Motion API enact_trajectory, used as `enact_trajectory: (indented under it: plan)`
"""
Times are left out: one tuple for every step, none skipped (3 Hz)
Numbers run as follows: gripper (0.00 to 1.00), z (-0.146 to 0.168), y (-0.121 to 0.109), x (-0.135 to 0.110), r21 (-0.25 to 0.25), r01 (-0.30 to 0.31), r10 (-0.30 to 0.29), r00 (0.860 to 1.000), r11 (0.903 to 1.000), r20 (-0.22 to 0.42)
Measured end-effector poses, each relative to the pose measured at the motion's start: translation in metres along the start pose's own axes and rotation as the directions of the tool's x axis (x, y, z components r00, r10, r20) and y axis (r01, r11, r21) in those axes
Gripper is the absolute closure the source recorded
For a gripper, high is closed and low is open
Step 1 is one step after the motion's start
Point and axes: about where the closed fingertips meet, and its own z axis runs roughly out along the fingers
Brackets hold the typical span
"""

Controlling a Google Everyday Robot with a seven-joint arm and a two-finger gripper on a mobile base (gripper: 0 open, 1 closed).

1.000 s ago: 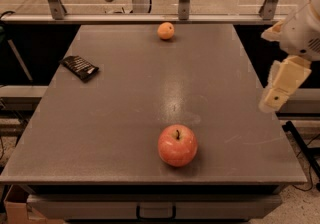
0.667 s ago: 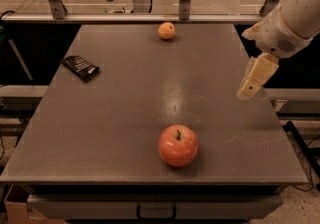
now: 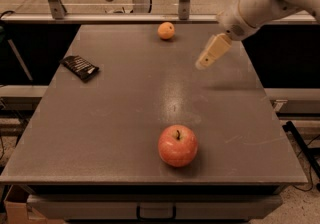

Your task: Move orange near rxbar chocolate

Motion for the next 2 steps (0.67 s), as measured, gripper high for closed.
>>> enact_trajectory:
  plan:
    - [0.00,0.0335,-0.0286,-0.0328,0.042,-0.136,0.133,0.989,0.9898,0.056]
    - [0.00,0.0376,-0.0283,-0.0367,0.037,-0.191,0.189,0.980,0.9809,0.062]
